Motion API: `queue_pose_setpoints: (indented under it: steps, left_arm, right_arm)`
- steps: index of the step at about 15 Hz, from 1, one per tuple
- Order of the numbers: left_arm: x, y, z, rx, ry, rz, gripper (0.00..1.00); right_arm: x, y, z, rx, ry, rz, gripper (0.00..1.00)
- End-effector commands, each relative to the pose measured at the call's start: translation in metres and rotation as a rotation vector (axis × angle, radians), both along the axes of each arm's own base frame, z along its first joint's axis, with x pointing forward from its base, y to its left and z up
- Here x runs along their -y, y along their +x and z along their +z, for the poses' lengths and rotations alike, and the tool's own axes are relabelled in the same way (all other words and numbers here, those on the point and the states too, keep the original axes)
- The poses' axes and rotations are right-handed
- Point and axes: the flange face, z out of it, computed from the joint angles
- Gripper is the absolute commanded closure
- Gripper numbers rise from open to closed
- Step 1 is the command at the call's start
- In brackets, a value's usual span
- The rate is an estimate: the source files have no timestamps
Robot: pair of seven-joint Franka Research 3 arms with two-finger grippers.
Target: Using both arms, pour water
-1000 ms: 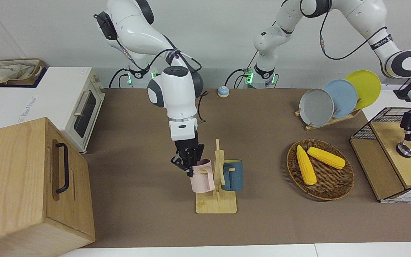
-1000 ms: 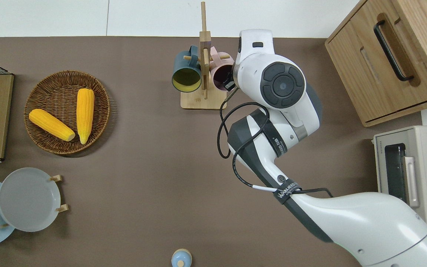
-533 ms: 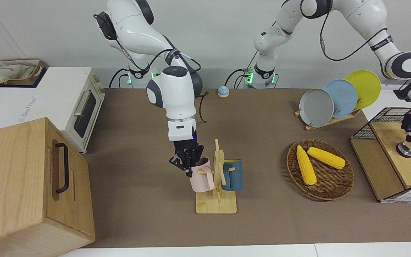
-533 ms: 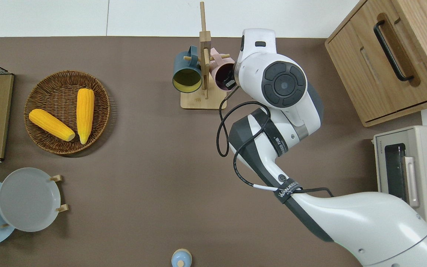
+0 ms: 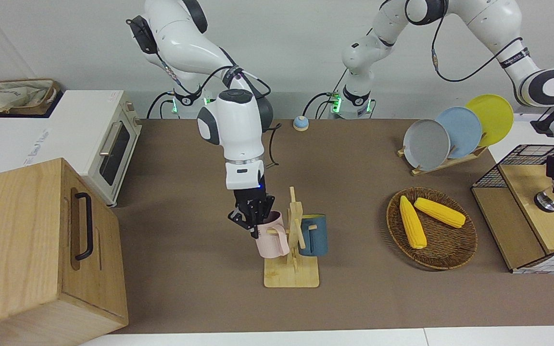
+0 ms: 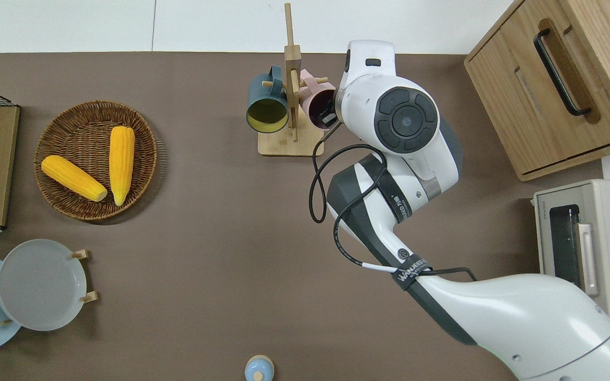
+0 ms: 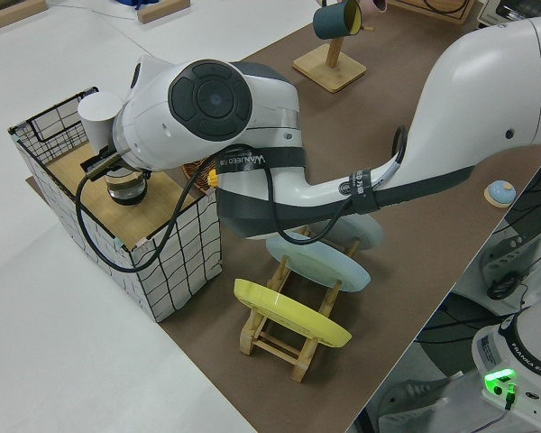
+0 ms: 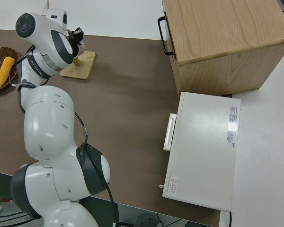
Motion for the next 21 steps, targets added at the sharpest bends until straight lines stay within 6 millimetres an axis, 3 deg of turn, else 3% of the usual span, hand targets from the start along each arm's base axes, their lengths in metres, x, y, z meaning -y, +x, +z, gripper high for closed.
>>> queue_pose_setpoints:
  steps: [1,21]
  left_arm:
    - [0.001,0.007,0.001,0.021,-0.015,0.019,0.99]
    - [0.001,0.007,0.014,0.031,-0.025,0.046,1.00]
  right_arm:
    - [0.004,0.004,0.003,-0.006,0.020,-0.026,0.936]
    - [0.012,0.000,0.012,-0.052,0.042,-0.089,0.973]
